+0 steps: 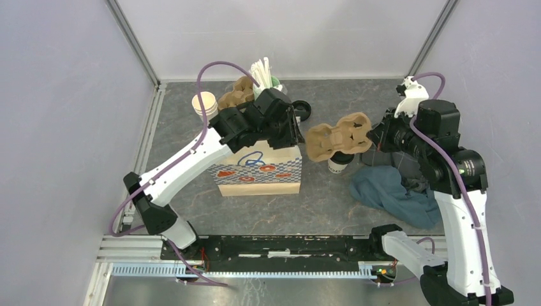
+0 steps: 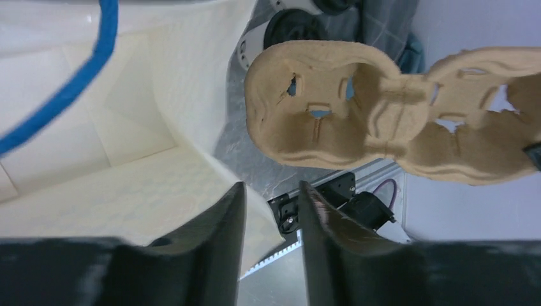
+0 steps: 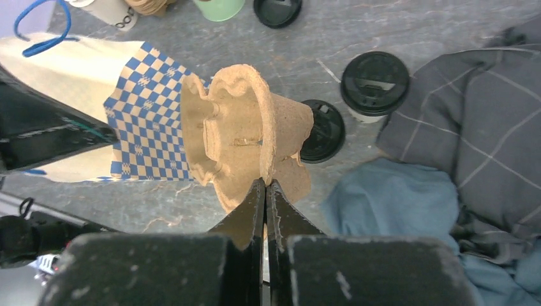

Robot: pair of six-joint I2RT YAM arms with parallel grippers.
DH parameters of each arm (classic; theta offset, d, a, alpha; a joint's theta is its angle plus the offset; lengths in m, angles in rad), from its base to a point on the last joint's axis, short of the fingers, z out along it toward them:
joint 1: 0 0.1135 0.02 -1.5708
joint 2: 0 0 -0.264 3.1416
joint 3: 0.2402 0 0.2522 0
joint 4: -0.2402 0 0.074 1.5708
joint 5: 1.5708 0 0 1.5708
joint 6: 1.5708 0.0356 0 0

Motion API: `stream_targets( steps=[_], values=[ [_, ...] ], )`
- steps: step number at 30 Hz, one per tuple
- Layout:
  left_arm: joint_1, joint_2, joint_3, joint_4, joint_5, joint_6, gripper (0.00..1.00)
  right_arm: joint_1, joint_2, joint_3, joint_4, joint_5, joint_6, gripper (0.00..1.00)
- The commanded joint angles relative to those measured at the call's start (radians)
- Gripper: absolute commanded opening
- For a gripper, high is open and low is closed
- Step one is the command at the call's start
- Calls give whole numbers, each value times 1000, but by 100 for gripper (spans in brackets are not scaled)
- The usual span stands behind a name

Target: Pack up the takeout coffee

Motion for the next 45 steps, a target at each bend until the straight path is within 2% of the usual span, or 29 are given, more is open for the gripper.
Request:
stream_targets(
  steps=[1, 4, 5, 8, 12, 17, 20, 23, 27, 29, 33, 38, 45],
  values=[
    [1, -46, 117, 14, -33, 16, 50, 2, 7, 120, -36, 112, -55, 0],
    [-3, -94, 177, 12, 0, 105, 64, 1, 7, 222, -32, 165, -40, 0],
    [-7, -116, 194, 4, -11, 130, 65, 1, 1, 244, -17, 173, -33, 0],
    [-6, -205, 209, -93, -144, 164, 68, 6, -4, 329, 32, 144, -23, 0],
    [2, -315, 196, -302, -343, 89, 76, 41, 16, 361, 108, -10, 13, 1],
    [9, -377, 136, -518, -457, 16, 79, 62, 4, 287, 247, -275, 121, 0],
    [52, -422, 29, -519, -454, -29, 83, 61, 6, 226, 312, -361, 218, 0],
    [143, -434, -51, -518, -464, 2, 86, 62, 23, 200, 320, -399, 272, 0],
    [303, -383, -123, -454, -395, 161, 88, 64, 34, 113, 376, -439, 347, 0],
    [337, -333, -119, -415, -340, 225, 85, 72, 52, 120, 340, -400, 356, 0],
    [354, -300, -136, -343, -340, 269, 79, 121, 70, 84, 309, -325, 386, 0],
    [386, -294, -189, -287, -311, 325, 70, 266, 154, 138, 221, -189, 423, 0],
    [422, -355, -249, -232, -306, 362, 42, 457, 256, 249, 104, 50, 501, 0]
  ],
)
